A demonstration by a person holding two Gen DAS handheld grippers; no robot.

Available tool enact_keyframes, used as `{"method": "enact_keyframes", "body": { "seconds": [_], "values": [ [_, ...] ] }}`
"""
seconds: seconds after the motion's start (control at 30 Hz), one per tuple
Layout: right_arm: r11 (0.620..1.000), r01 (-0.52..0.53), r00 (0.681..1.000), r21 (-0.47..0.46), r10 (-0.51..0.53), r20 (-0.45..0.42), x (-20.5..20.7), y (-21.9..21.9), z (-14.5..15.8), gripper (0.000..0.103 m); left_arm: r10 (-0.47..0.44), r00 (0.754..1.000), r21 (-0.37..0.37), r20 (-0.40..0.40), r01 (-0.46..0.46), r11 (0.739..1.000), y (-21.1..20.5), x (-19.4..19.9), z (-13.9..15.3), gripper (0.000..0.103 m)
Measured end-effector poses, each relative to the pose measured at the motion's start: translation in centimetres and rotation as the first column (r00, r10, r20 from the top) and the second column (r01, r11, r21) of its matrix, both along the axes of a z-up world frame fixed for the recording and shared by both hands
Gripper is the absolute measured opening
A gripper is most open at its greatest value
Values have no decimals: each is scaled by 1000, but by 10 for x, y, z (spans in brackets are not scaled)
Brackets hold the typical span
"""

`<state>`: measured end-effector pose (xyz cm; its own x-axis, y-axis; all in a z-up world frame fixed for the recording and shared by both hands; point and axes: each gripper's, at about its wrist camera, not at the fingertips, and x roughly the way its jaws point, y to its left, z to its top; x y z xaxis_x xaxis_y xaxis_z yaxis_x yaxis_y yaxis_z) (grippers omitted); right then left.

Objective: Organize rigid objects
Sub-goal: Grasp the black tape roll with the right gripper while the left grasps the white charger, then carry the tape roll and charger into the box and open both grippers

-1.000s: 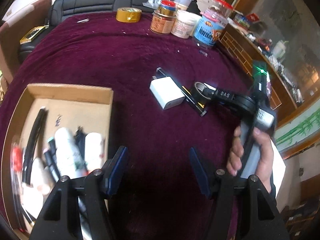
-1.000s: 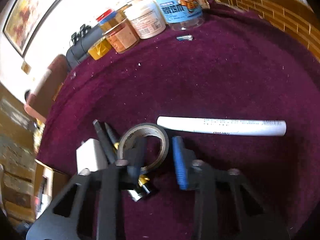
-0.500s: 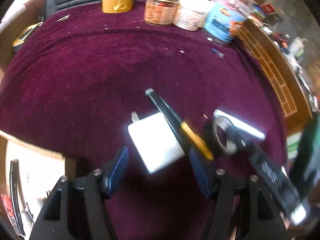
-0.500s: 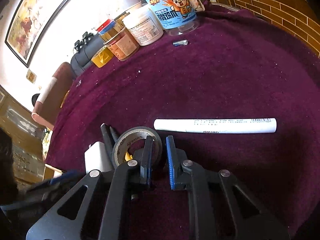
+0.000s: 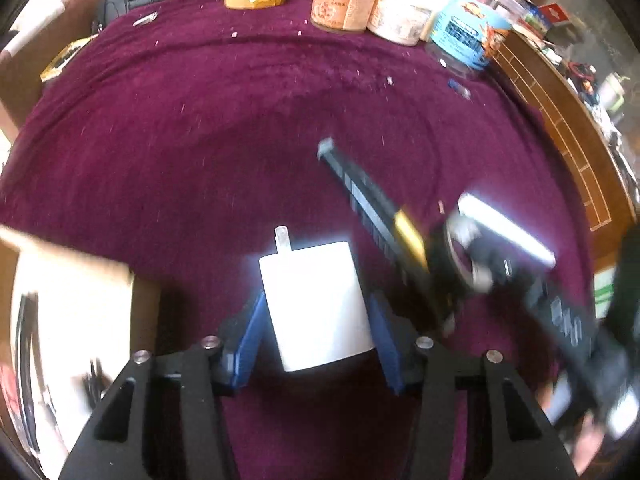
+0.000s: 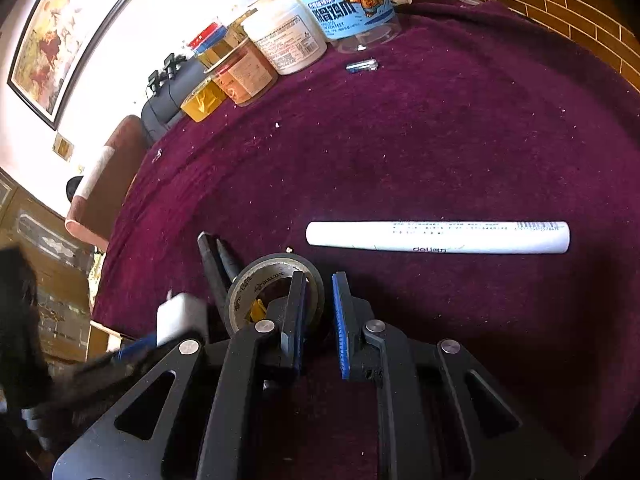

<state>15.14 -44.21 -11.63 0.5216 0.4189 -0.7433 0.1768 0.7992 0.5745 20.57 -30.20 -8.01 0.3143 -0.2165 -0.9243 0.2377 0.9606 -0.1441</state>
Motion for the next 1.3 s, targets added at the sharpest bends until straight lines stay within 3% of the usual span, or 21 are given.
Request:
{"method": "enact_keyframes", "body": {
  "seconds": [0.13, 0.4, 0.77, 0.9, 1.13, 1.3],
  "values": [
    [1000, -16, 1000, -6, 16, 15, 0, 3, 1, 12, -79, 996, 34, 32, 78, 996, 4, -53, 1, 52],
    [997, -55, 992, -52, 61, 108, -7, 19, 17, 12, -108, 992, -56, 65, 111, 992, 33, -119, 0, 51],
    [985, -175, 974, -1, 174, 142, -84, 53, 57, 13, -77, 997, -254, 29, 82, 964, 80, -150, 5, 49],
    [976, -216, 964, -13, 216, 157, -103, 69, 67, 13, -72, 996, -267, 44, 81, 960, 85, -159, 11, 47],
    [964, -262, 948, -46, 266, 174, -117, 90, 77, 13, -56, 997, -322, 56, 71, 944, 113, -171, 28, 47],
    [958, -286, 941, -36, 288, 176, -118, 102, 81, 13, -23, 999, -403, 49, 41, 914, 140, -186, 39, 47]
  ]
}}
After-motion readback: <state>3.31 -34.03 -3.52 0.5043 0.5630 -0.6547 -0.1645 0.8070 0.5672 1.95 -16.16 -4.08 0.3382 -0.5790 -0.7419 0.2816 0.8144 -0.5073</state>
